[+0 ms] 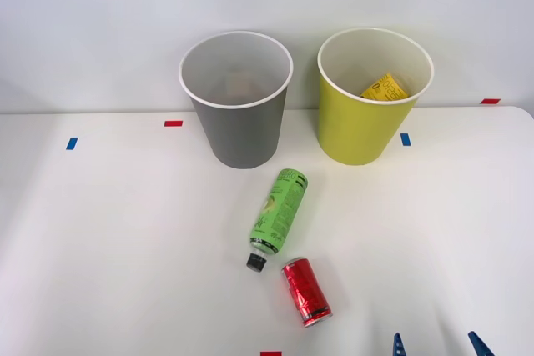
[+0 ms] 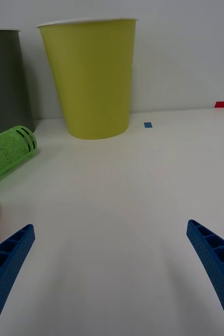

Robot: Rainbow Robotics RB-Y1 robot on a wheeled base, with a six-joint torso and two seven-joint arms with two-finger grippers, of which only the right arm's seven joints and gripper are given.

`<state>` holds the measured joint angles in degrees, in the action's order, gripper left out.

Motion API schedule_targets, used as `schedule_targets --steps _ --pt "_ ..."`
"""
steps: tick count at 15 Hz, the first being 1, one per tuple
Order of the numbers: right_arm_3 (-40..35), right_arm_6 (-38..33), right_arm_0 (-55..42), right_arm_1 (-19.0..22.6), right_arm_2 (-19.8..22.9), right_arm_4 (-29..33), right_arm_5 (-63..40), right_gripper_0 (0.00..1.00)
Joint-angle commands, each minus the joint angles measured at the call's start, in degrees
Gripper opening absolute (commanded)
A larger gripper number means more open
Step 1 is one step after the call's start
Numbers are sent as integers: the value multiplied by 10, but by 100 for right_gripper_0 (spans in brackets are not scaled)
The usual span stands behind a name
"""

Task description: Put cans in the gray bin, plastic bottles in the light green bin

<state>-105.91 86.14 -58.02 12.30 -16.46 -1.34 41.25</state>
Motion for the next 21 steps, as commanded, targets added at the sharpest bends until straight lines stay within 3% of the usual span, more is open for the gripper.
schedule_targets --steps 1,21 --pt "0 4 -2 2 -1 0 0 100" --pt "0 5 -2 1 -1 0 -1 100"
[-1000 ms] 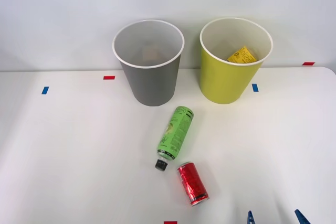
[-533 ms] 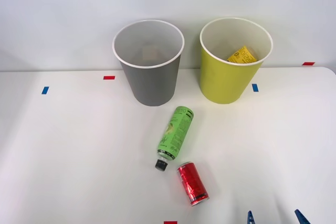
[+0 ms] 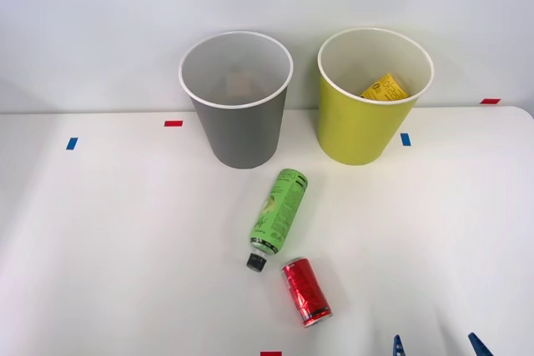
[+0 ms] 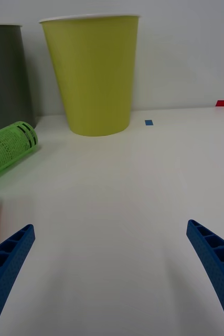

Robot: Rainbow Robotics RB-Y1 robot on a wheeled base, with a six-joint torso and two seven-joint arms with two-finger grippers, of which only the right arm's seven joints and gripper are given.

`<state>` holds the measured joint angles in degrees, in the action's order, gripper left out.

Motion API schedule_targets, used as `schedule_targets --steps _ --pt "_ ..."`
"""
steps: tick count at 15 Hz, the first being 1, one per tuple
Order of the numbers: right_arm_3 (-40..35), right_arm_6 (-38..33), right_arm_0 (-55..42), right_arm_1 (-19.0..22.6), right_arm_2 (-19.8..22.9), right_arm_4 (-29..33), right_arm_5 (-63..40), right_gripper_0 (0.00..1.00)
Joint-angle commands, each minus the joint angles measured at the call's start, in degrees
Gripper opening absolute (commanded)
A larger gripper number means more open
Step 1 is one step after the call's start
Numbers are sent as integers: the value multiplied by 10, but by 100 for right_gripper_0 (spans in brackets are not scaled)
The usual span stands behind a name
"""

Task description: Put cans in the gray bin, plastic bottles in the light green bin

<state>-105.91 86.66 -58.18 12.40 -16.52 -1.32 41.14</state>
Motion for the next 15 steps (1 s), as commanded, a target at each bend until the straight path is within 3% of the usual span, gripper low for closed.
schedule_targets --steps 1,15 --pt "0 0 0 0 0 0 0 100" --pt "0 0 0 0 0 0 0 100"
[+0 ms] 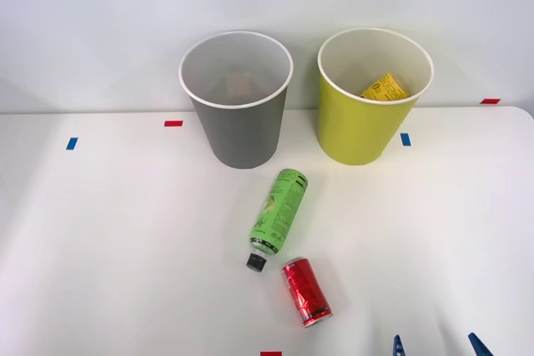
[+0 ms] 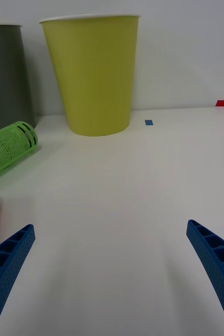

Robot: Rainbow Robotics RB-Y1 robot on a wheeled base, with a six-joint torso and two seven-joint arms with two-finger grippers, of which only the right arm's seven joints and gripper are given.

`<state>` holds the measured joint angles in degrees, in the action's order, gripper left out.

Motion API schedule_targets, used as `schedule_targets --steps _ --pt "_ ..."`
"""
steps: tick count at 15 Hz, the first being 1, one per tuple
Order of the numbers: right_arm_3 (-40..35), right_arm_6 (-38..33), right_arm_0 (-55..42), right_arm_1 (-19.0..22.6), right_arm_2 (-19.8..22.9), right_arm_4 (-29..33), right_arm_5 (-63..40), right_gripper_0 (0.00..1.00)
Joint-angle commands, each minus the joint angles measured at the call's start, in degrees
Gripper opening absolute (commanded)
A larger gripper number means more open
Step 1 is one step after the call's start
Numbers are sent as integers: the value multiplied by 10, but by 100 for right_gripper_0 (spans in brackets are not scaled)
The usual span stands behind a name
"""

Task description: Put cans in the gray bin, plastic bottles in the light green bin

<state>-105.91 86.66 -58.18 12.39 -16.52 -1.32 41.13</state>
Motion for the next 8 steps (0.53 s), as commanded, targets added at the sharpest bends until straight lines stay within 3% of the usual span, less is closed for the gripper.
schedule_targets --steps 1,8 --pt "0 0 0 0 0 0 0 100" --pt "0 0 0 0 0 0 0 100"
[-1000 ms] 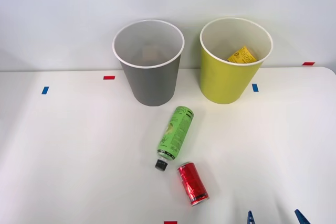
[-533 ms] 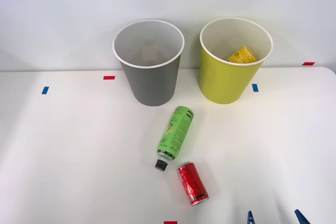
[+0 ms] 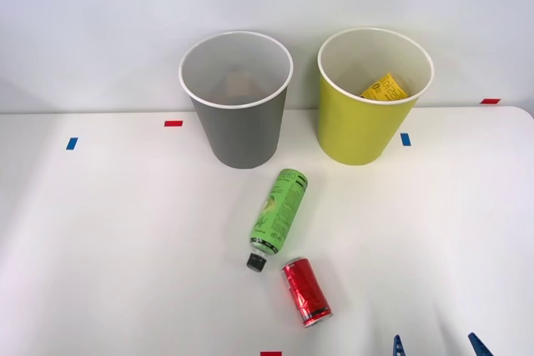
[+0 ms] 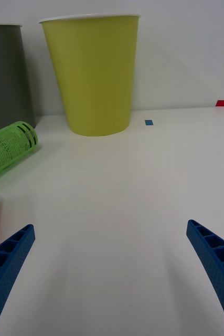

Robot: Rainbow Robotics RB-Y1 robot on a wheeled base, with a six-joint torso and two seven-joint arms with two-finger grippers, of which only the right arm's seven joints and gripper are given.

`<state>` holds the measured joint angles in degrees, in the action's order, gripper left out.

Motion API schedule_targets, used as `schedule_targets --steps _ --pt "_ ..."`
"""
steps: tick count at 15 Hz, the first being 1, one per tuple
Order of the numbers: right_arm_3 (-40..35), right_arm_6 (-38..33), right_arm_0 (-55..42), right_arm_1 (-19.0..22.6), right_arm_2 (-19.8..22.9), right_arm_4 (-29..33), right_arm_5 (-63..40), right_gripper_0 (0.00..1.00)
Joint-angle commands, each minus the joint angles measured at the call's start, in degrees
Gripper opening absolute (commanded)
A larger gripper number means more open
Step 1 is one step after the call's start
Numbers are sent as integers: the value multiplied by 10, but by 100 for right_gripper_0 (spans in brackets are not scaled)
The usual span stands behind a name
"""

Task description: Put cans in the gray bin, plastic bottles in the light green bin

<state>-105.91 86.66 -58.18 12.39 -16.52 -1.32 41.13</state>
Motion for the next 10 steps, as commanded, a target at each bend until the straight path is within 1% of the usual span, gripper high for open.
schedule_targets --steps 1,10 --pt "0 0 0 0 0 0 0 100" --pt "0 0 0 0 0 0 0 100"
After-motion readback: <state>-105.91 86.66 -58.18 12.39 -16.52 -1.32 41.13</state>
